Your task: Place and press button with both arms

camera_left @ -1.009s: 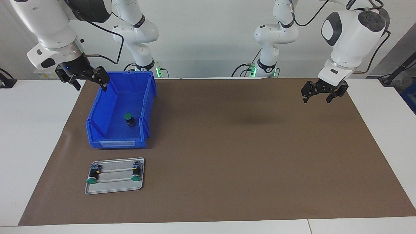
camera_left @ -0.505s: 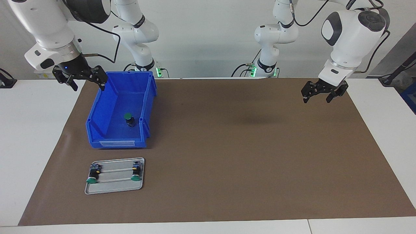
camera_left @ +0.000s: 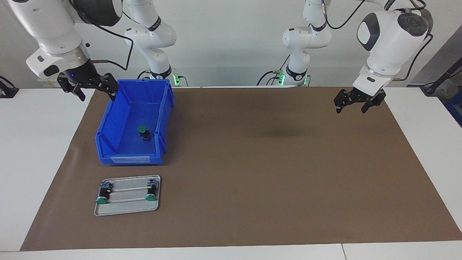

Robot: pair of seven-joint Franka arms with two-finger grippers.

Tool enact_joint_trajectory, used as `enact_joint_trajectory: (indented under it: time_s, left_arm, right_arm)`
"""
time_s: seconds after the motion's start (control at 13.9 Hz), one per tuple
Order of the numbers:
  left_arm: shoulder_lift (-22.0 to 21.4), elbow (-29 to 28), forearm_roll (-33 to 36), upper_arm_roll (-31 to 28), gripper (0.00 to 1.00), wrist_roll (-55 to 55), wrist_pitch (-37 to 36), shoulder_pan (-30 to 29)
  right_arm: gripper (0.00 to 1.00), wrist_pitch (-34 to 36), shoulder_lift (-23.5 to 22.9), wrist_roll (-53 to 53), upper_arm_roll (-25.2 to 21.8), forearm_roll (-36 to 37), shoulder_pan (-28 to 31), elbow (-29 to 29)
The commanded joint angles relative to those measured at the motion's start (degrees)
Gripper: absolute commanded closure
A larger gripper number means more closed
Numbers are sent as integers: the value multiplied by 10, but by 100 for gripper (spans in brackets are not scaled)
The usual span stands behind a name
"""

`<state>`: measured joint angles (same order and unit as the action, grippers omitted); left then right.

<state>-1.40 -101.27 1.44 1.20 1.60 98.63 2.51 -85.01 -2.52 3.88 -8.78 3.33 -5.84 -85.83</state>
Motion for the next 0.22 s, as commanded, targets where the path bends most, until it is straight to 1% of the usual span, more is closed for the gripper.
enact_joint_trajectory:
  time_s: [0.0, 0.14]
  left_arm:
    - [-19, -19, 5, 4, 0, 3, -7, 0]
    - [-19, -19, 5, 5, 0, 9, -8, 2]
  right_arm:
    - [0, -5, 3, -8, 3, 1, 4, -4]
    - [0, -5, 3, -9, 3, 0, 4, -5]
